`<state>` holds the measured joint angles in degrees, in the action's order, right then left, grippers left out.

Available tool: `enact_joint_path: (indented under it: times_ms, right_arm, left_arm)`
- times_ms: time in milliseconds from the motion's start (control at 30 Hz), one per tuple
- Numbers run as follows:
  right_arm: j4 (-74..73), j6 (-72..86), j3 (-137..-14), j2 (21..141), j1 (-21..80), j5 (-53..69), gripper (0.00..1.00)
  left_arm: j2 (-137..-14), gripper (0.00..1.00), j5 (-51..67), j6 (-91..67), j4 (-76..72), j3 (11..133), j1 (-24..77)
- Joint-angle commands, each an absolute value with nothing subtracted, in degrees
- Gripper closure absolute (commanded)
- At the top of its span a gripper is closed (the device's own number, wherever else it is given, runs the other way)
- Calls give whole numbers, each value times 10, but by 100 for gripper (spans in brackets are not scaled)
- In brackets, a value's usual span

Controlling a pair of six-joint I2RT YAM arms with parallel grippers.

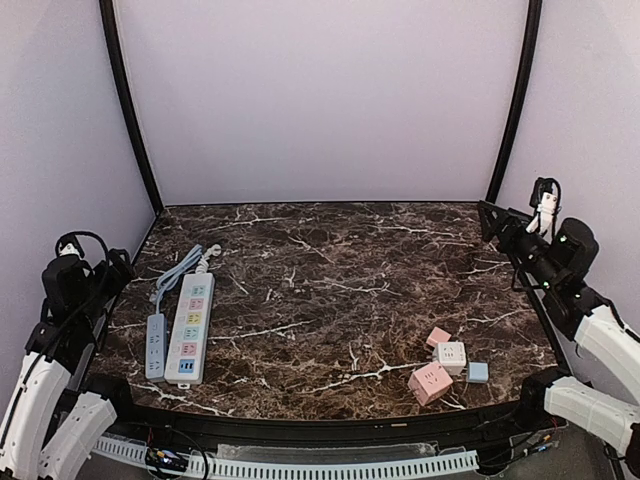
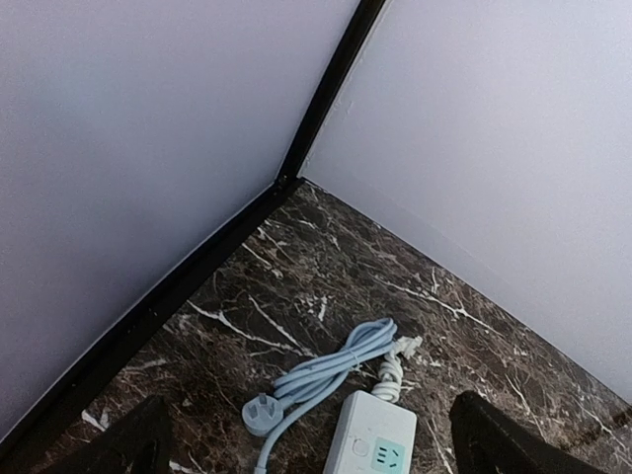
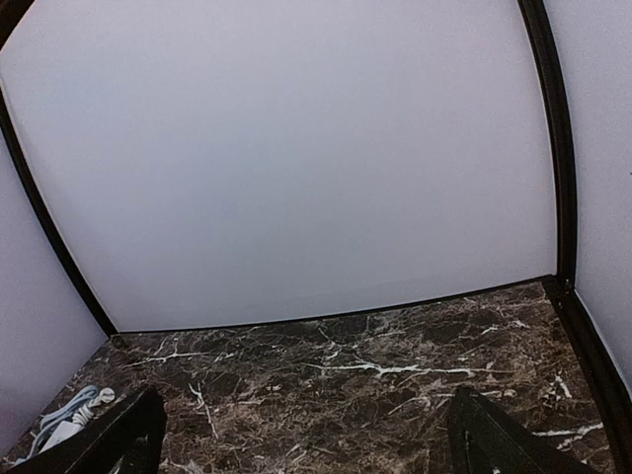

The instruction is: Insert the plug

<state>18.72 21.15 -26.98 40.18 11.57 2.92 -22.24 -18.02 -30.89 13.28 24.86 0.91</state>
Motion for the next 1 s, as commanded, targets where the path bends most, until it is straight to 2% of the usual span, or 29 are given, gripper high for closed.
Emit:
enact_joint_path:
  times_ms: [0,167,333,667,967]
  right_arm:
    - [150,251,-288,402,113,48,1]
    - [98,259,-306,405,114,91,1]
    - [-30,310,-357,444,115,60,1]
    - [-107,332,-376,472,138,49,1]
    - [-212,341,-391,471,202,3,1]
  left_arm:
    - [-221,1,-71,-318,173,235,10]
    - [-236,1,-8,-318,165,222,25]
    - [-247,1,-17,-312,164,228,77]
    - [-273,1,13,-311,151,229,105]
    - [-292,1,34,-307,137,225,125]
